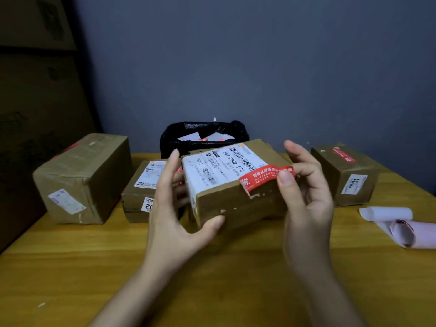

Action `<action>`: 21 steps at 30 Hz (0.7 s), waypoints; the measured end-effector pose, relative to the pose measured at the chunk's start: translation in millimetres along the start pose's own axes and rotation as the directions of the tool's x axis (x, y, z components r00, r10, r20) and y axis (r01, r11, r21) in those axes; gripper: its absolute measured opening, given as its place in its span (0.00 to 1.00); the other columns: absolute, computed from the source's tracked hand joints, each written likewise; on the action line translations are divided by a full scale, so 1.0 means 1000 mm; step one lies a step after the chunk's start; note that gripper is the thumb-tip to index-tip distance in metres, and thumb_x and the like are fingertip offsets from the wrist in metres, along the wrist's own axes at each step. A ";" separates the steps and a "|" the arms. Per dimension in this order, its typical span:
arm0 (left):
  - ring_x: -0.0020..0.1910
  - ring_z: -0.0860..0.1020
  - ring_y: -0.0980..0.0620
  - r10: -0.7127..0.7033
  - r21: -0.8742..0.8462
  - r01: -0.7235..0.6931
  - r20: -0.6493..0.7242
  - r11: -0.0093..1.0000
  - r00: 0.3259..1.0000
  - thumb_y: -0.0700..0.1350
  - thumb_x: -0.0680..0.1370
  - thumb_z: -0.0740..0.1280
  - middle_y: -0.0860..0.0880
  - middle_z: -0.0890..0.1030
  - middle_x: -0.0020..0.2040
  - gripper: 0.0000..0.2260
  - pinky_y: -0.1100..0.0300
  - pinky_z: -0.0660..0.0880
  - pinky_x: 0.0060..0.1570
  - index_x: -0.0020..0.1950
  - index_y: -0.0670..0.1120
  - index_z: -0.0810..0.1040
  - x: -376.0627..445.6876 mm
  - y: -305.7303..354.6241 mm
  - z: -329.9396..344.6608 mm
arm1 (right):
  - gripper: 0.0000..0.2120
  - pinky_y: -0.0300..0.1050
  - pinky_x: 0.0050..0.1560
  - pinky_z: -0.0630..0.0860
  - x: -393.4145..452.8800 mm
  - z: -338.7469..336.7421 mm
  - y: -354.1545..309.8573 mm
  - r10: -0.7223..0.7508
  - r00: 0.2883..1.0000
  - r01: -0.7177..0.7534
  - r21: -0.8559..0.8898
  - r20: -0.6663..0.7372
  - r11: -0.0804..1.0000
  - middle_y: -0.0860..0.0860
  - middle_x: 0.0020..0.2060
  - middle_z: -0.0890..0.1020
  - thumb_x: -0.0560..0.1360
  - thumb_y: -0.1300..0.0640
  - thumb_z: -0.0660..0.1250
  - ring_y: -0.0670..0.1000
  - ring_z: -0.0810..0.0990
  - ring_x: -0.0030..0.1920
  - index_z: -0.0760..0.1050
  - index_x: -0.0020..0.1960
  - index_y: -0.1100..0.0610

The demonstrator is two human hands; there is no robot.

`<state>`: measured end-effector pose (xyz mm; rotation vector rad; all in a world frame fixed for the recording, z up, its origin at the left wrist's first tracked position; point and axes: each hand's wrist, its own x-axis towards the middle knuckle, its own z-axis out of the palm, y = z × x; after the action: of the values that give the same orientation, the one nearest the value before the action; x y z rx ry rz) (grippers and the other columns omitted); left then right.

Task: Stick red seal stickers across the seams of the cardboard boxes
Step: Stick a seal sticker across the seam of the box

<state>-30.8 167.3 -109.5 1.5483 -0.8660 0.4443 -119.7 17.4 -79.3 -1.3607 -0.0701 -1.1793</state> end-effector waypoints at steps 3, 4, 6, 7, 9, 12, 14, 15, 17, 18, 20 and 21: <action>0.56 0.77 0.63 -0.165 -0.078 0.168 0.048 0.983 0.985 0.63 0.65 0.68 0.65 0.75 0.59 0.35 0.70 0.75 0.47 0.70 0.70 0.60 -0.006 0.011 -0.001 | 0.03 0.40 0.58 0.76 -0.001 -0.005 -0.011 0.166 0.985 -0.168 0.034 0.058 0.985 0.46 0.60 0.80 0.72 0.54 0.70 0.47 0.76 0.64 0.78 0.40 0.48; 0.54 0.77 0.65 -0.215 -0.101 0.221 0.072 0.970 0.974 0.64 0.65 0.67 0.68 0.76 0.55 0.31 0.70 0.76 0.45 0.68 0.69 0.63 -0.008 0.011 -0.001 | 0.03 0.42 0.60 0.76 0.000 -0.006 -0.013 0.221 0.974 -0.224 0.047 0.056 0.973 0.46 0.59 0.81 0.72 0.54 0.71 0.48 0.77 0.63 0.78 0.41 0.50; 0.51 0.78 0.63 -0.298 -0.128 0.312 0.116 0.941 0.947 0.68 0.64 0.65 0.66 0.77 0.53 0.30 0.63 0.78 0.48 0.66 0.65 0.67 -0.012 0.010 -0.003 | 0.09 0.47 0.62 0.75 0.000 -0.010 -0.016 0.311 0.950 -0.312 0.081 0.026 0.946 0.48 0.58 0.82 0.70 0.53 0.68 0.50 0.78 0.62 0.76 0.46 0.59; 0.52 0.79 0.60 -0.336 -0.113 0.352 0.142 0.929 0.931 0.71 0.64 0.64 0.62 0.78 0.53 0.31 0.57 0.78 0.51 0.65 0.63 0.68 -0.015 0.009 -0.004 | 0.12 0.49 0.62 0.74 0.000 -0.011 -0.017 0.351 0.936 -0.351 0.099 0.016 0.931 0.49 0.58 0.82 0.69 0.53 0.67 0.51 0.79 0.61 0.75 0.48 0.61; 0.53 0.78 0.57 -0.414 0.001 0.422 0.195 0.907 0.889 0.76 0.63 0.60 0.58 0.79 0.53 0.32 0.47 0.75 0.58 0.63 0.63 0.68 -0.020 0.011 -0.005 | 0.13 0.48 0.59 0.75 -0.001 -0.013 -0.020 0.410 0.912 -0.406 0.117 -0.004 0.906 0.50 0.55 0.83 0.69 0.52 0.67 0.51 0.81 0.57 0.76 0.49 0.60; 0.52 0.79 0.52 -0.554 0.226 0.507 0.276 0.832 0.785 0.79 0.60 0.51 0.59 0.79 0.51 0.32 0.47 0.74 0.57 0.57 0.65 0.66 -0.025 0.014 -0.008 | 0.12 0.42 0.46 0.78 -0.005 -0.017 -0.019 0.468 0.881 -0.454 0.147 -0.075 0.879 0.51 0.45 0.84 0.68 0.52 0.68 0.49 0.82 0.45 0.77 0.48 0.57; 0.54 0.78 0.47 -0.628 0.342 0.532 0.313 0.774 0.713 0.80 0.58 0.46 0.58 0.79 0.52 0.34 0.49 0.74 0.57 0.55 0.63 0.65 -0.025 0.017 -0.008 | 0.12 0.36 0.39 0.78 -0.008 -0.020 -0.016 0.489 0.865 -0.472 0.151 -0.108 0.868 0.51 0.42 0.83 0.67 0.51 0.68 0.47 0.80 0.42 0.76 0.47 0.56; 0.57 0.76 0.47 -0.651 0.391 0.530 0.324 0.753 0.686 0.80 0.59 0.45 0.58 0.77 0.53 0.34 0.50 0.72 0.59 0.55 0.62 0.64 -0.025 0.018 -0.007 | 0.12 0.36 0.39 0.77 -0.009 -0.021 -0.014 0.496 0.860 -0.481 0.133 -0.121 0.867 0.51 0.42 0.82 0.67 0.50 0.68 0.48 0.78 0.43 0.76 0.46 0.55; 0.62 0.73 0.46 -0.693 0.482 0.516 0.335 0.708 0.638 0.79 0.59 0.43 0.56 0.73 0.54 0.35 0.55 0.69 0.58 0.58 0.61 0.62 -0.024 0.019 -0.005 | 0.11 0.39 0.46 0.74 -0.011 -0.024 -0.009 0.500 0.854 -0.492 0.087 -0.146 0.866 0.51 0.44 0.81 0.66 0.48 0.68 0.50 0.76 0.48 0.76 0.44 0.54; 0.63 0.72 0.46 -0.708 0.520 0.504 0.339 0.690 0.619 0.80 0.61 0.42 0.54 0.73 0.57 0.39 0.56 0.68 0.57 0.62 0.60 0.63 -0.023 0.020 -0.005 | 0.11 0.41 0.49 0.73 -0.012 -0.026 -0.006 0.502 0.851 -0.498 0.070 -0.154 0.865 0.51 0.44 0.82 0.66 0.48 0.68 0.50 0.76 0.49 0.77 0.44 0.53; 0.67 0.70 0.46 -0.733 0.592 0.474 0.329 0.652 0.596 0.79 0.65 0.41 0.48 0.73 0.67 0.42 0.57 0.65 0.56 0.69 0.57 0.63 -0.020 0.018 -0.003 | 0.12 0.43 0.52 0.72 -0.015 -0.028 -0.001 0.510 0.846 -0.511 0.035 -0.154 0.859 0.49 0.44 0.83 0.66 0.47 0.68 0.50 0.78 0.50 0.77 0.44 0.53; 0.68 0.69 0.45 -0.743 0.627 0.458 0.318 0.631 0.589 0.75 0.66 0.40 0.47 0.71 0.70 0.41 0.56 0.64 0.56 0.72 0.55 0.61 -0.018 0.018 -0.003 | 0.12 0.44 0.54 0.72 -0.016 -0.028 0.001 0.514 0.844 -0.517 0.021 -0.151 0.856 0.49 0.44 0.83 0.66 0.47 0.68 0.49 0.78 0.51 0.78 0.45 0.52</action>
<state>-54.8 175.2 -109.8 2.4039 -0.5620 -0.3920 -142.7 4.9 -98.2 -1.1984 0.4007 -0.8169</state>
